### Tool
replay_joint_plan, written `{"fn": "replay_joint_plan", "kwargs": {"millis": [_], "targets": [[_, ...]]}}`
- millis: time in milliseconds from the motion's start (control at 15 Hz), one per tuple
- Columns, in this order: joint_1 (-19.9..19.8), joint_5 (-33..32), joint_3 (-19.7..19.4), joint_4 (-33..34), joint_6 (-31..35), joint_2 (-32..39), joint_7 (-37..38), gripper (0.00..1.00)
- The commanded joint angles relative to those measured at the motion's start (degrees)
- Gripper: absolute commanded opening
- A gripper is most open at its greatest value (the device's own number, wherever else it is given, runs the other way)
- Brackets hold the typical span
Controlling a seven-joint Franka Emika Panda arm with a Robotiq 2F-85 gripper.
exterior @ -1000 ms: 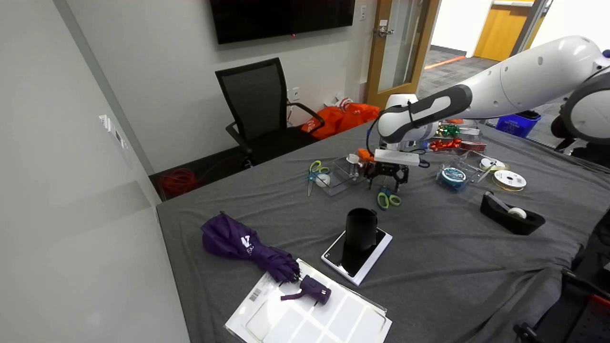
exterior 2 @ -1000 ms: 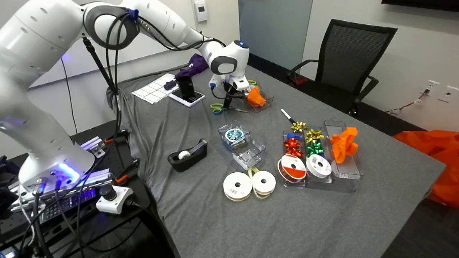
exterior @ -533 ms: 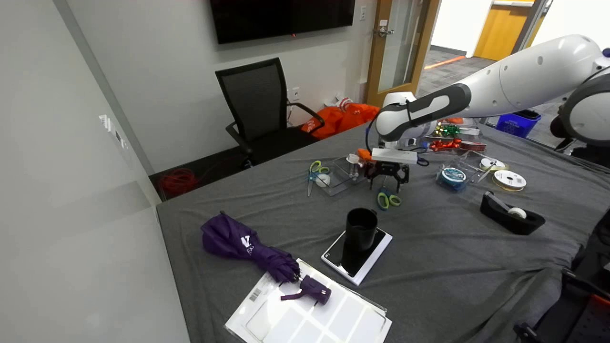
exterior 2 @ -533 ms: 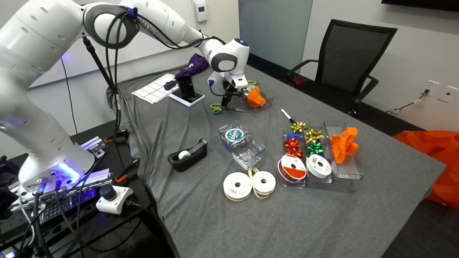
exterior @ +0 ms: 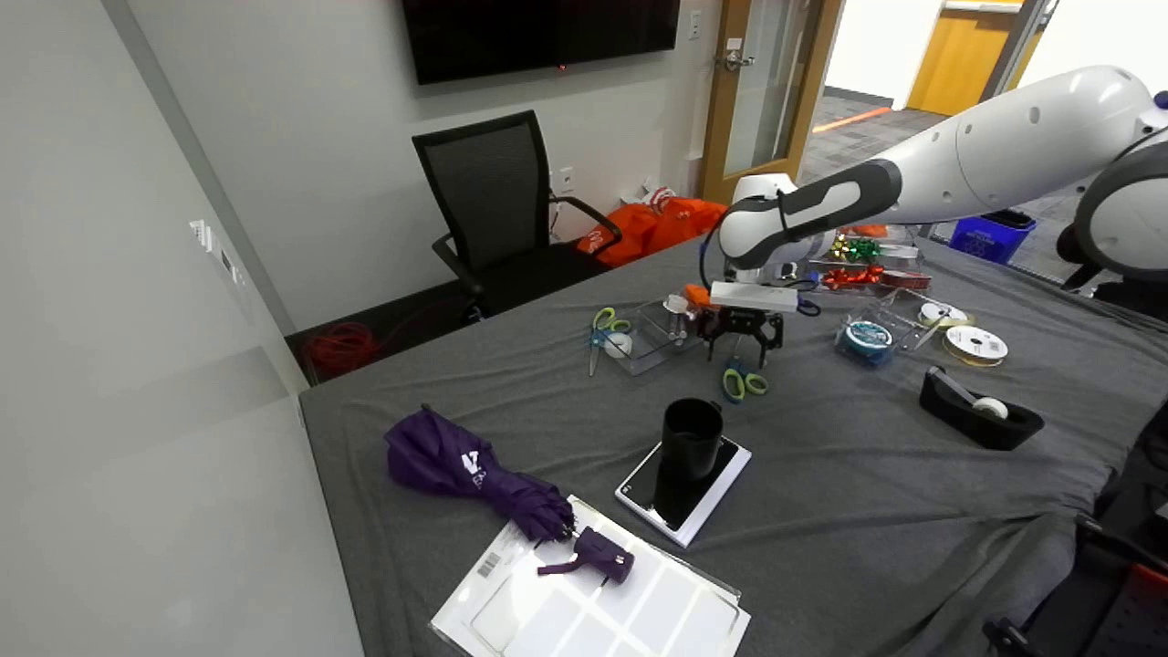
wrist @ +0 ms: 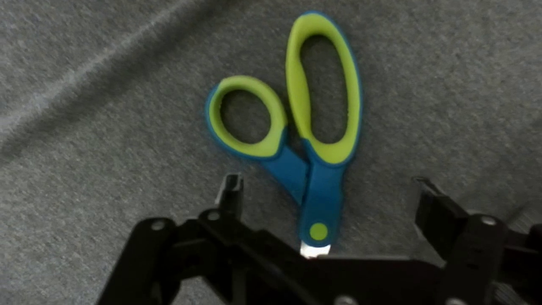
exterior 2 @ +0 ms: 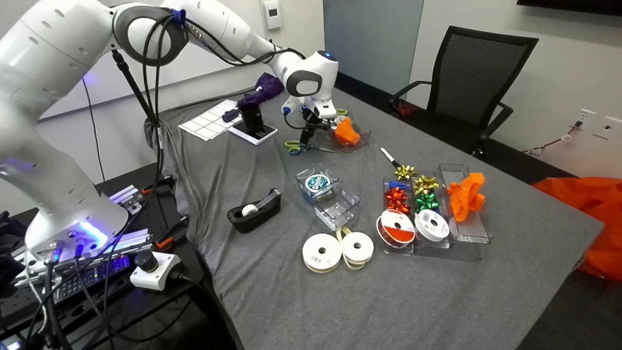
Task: Put the right scissors in the cup
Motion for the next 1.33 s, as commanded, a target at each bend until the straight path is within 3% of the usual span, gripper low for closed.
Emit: {"fn": "replay_joint_plan", "kwargs": {"millis": [0,67,133,200,867,1267], "targets": [[0.1,-1.2,-1.0,2.0,-1.1,1.4,0.4,1.00],[0.0,-1.4,-1.1,2.0,-1.0,1.5,0.4,1.00],[-0.2,-1.4,-1.0,2.2,-0.8,1.7,0.1,0.75],[-0.3,-1.3,-0.9,2.2,-0.8,1.7,-0.1,0.74],[-0.6,-0.9,-0.4,3.6,-0.1,2.6,-0.5,0.04],[-0.3,-1.3,-0.7,3.1,-1.0,2.0,-0.4,0.06]]}}
